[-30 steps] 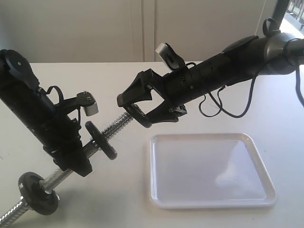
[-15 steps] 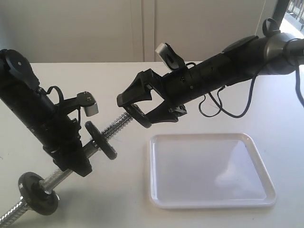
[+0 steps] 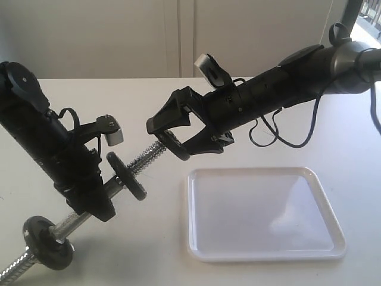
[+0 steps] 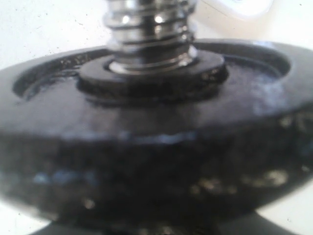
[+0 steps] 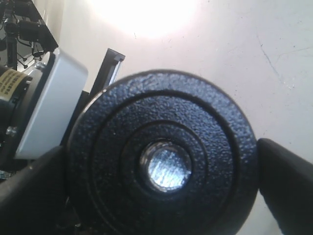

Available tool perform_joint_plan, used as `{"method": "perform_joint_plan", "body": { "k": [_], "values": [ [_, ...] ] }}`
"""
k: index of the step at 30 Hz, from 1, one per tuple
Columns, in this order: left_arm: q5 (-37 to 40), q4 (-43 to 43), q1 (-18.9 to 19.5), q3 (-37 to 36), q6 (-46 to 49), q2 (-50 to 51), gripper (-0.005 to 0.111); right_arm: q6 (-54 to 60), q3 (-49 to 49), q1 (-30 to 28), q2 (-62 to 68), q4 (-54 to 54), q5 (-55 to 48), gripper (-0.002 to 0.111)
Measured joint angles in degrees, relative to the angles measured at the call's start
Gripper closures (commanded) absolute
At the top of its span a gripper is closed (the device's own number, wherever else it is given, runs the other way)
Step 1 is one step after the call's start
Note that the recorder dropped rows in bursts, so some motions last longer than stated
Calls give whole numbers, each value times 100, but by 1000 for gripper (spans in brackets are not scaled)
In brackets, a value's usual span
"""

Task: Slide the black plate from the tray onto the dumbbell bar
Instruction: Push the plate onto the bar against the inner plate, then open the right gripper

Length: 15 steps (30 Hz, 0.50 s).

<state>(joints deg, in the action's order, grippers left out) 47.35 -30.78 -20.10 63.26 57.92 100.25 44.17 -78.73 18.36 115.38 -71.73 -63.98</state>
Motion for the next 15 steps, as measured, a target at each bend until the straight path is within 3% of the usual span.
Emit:
{"method": "perform_joint_plan", "body": {
  "k": [15],
  "values": [
    [129, -266, -146, 0, 419, 0, 107, 56, -13, 118, 24, -533, -72, 14]
  ]
}}
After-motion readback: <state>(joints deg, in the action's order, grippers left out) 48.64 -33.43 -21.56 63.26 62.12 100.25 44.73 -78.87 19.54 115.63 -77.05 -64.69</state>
